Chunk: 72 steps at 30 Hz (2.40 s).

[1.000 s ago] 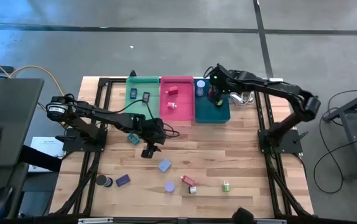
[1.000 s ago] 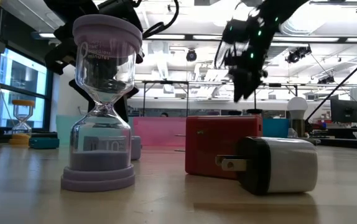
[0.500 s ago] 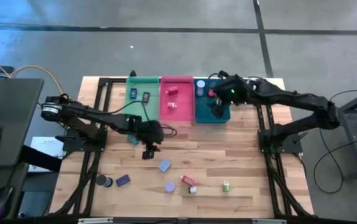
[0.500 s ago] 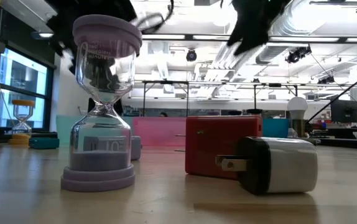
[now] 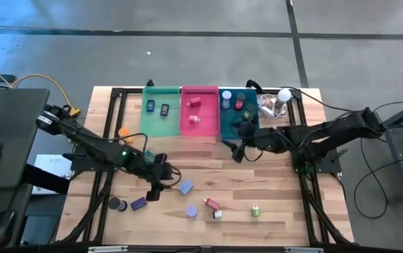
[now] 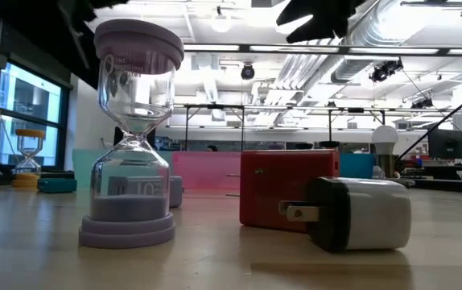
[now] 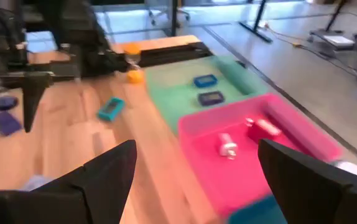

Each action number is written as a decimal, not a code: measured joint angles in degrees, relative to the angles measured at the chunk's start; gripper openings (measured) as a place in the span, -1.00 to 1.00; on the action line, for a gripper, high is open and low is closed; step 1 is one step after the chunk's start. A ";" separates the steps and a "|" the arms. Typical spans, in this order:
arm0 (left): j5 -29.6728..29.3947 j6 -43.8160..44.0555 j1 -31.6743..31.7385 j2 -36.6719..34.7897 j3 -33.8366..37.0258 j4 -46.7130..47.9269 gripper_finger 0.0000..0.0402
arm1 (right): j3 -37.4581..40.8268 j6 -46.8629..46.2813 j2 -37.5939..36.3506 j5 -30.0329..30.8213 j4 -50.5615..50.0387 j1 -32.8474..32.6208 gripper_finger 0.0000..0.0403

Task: Pick & Place Office items
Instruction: Put the big red adapter into the red bin

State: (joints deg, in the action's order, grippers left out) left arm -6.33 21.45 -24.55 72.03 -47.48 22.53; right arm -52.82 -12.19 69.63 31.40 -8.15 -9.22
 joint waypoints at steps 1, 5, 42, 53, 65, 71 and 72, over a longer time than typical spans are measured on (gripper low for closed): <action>-0.01 0.36 -0.77 0.00 0.00 0.13 -0.15 | 1.35 -0.02 0.00 -0.83 1.86 -0.49 0.62; 2.71 0.49 -4.36 0.00 0.00 0.73 -0.15 | 4.83 -1.74 0.00 -8.47 6.02 -1.78 0.62; 1.20 -8.63 -7.81 0.15 0.02 0.08 -0.15 | 6.98 -3.47 1.07 -20.15 13.45 -6.69 0.62; 2.43 -7.43 -7.81 0.17 0.02 0.19 -0.15 | 6.87 -5.09 6.29 -27.12 17.84 -11.19 0.61; 7.53 -12.37 -7.81 0.17 0.02 0.43 -0.15 | 2.85 -3.15 12.92 -12.35 23.44 -22.79 0.61; 6.76 -15.59 -7.81 0.17 0.02 0.43 -0.15 | -7.27 -10.04 18.55 -9.83 10.58 -23.95 0.61; 6.68 -15.26 -7.81 0.17 0.02 0.41 -0.15 | -9.44 -11.51 19.92 -9.97 7.53 -23.73 0.61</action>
State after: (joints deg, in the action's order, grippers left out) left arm 0.35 6.18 -32.36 72.20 -47.46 22.94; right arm -62.26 -23.70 89.54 21.43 -0.63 -32.95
